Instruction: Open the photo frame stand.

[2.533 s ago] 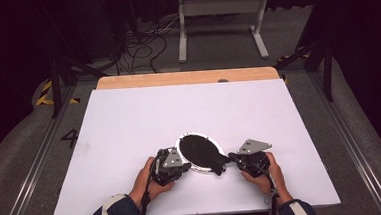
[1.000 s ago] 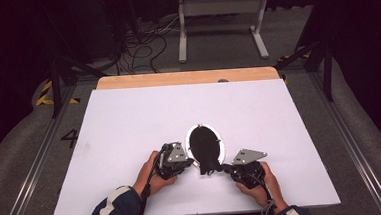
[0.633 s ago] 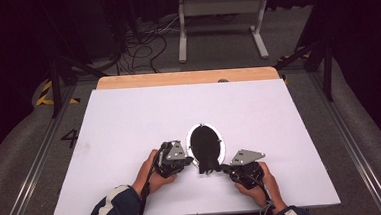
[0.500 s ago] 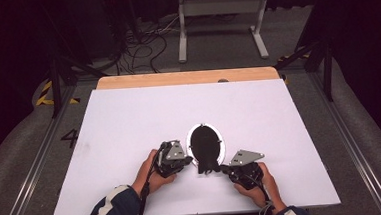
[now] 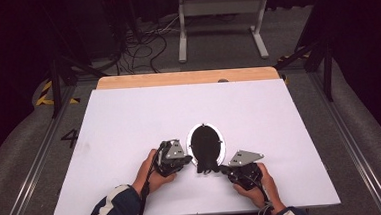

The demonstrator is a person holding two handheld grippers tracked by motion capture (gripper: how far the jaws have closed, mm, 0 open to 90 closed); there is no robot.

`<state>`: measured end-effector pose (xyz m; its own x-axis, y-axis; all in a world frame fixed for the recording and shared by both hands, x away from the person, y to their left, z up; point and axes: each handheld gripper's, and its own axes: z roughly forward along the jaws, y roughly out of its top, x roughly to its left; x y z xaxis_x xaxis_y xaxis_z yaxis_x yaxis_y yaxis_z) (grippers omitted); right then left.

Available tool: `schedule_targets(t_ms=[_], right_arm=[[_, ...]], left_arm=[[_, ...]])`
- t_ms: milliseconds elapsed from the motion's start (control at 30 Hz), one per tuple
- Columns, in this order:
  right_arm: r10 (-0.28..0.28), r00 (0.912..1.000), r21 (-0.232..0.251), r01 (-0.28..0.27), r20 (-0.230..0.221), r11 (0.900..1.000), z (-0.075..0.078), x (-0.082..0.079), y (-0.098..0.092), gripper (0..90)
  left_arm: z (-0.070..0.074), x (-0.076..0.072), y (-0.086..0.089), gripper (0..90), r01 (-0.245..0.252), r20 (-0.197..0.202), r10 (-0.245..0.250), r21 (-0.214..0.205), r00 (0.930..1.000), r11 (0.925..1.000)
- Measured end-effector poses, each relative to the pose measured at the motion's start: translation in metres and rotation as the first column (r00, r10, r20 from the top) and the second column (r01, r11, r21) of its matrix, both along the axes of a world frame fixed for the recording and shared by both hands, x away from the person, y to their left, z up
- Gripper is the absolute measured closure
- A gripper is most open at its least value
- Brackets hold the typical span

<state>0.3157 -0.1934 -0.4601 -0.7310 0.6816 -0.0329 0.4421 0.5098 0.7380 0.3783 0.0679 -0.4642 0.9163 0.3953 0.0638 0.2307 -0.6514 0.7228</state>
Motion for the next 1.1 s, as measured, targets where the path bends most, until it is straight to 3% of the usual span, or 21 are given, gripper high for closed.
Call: schedule_targets(t_ms=[700, 767, 833, 1000, 1100], right_arm=[[-0.006, 0.9999, -0.025, 0.007, 0.016, 0.9997, 0.001, -0.003, 0.003, 89.3], [-0.010, 0.9998, -0.021, 0.010, 0.016, 0.9997, 0.002, -0.003, 0.001, 84.5], [0.002, 0.9997, 0.009, -0.003, 0.024, 1.0000, 0.006, -0.005, -0.003, 85.6], [0.010, 0.9998, 0.013, -0.010, 0.018, 0.9999, 0.009, -0.007, -0.006, 83.3], [0.021, 0.9998, 0.019, -0.021, 0.008, 0.9996, 0.012, -0.008, -0.009, 80.1]], left_arm=[[0.002, 0.000, 0.001, 89.9, -0.019, 0.005, 0.019, -0.001, 0.9998, 0.9998], [0.008, -0.004, 0.007, 89.9, -0.033, 0.019, 0.033, -0.028, 0.9993, 0.9991], [0.017, -0.010, 0.018, 89.4, -0.035, 0.030, 0.037, -0.069, 0.9989, 0.9970], [0.026, -0.023, 0.043, 87.1, -0.059, 0.039, 0.063, -0.097, 0.9973, 0.9936], [0.026, -0.030, 0.066, 75.3, -0.103, 0.035, 0.107, -0.106, 0.9936, 0.9890]])
